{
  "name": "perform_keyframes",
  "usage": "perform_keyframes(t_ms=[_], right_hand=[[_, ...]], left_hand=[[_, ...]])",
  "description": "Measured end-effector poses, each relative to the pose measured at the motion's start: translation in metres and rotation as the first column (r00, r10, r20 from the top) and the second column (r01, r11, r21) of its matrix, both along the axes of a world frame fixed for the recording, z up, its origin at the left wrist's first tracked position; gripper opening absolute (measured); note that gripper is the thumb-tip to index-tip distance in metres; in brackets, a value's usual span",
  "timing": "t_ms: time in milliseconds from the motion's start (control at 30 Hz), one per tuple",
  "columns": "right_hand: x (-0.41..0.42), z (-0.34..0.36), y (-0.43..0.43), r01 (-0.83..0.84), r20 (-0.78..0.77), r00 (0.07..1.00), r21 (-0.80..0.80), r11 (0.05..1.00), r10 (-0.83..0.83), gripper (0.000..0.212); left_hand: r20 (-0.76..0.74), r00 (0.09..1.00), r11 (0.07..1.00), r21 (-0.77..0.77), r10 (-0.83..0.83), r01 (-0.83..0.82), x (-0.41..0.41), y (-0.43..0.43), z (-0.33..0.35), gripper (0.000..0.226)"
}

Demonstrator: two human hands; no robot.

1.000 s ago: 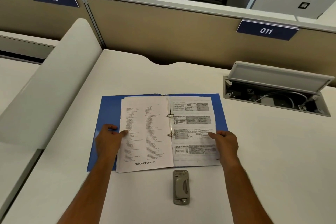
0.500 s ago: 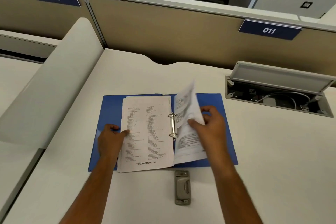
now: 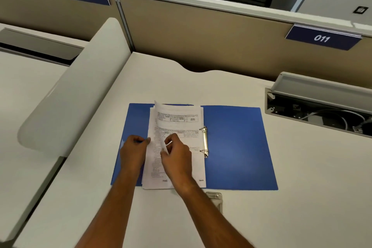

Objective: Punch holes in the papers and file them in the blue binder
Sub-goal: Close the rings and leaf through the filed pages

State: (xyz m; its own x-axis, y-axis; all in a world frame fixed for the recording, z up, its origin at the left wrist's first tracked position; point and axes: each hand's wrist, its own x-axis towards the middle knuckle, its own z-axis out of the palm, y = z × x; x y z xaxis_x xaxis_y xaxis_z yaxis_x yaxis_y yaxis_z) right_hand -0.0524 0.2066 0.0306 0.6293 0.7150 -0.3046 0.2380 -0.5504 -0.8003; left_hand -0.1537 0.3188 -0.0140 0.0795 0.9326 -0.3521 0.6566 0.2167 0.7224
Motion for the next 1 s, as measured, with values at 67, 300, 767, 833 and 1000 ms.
perform_keyframes(t_ms=[67, 300, 767, 833, 1000], right_hand=[[-0.006, -0.008, 0.001, -0.025, 0.063, 0.998, -0.019, 1.000, 0.026, 0.030], [-0.002, -0.010, 0.004, -0.106, 0.080, 0.991, -0.006, 0.994, 0.106, 0.028], [0.053, -0.017, -0.074, 0.043, 0.304, 0.953, -0.119, 0.992, -0.005, 0.057], [0.045, -0.021, -0.076, 0.032, 0.285, 0.959, -0.108, 0.994, 0.000, 0.064], [0.040, -0.026, -0.079, 0.015, 0.315, 0.949, -0.129, 0.992, 0.027, 0.074]], left_hand=[[-0.018, 0.999, 0.999, 0.038, 0.031, -0.030, -0.009, 0.001, 0.003, 0.029], [-0.451, 0.876, 0.984, 0.111, 0.174, -0.138, -0.071, 0.005, 0.015, 0.063], [-0.220, 0.957, 0.972, -0.093, 0.191, -0.216, -0.059, 0.013, 0.007, 0.059], [-0.193, 0.961, 0.967, -0.120, 0.197, -0.223, -0.059, 0.015, 0.007, 0.053], [-0.163, 0.972, 0.967, -0.160, 0.172, -0.198, -0.059, 0.018, 0.012, 0.041]])
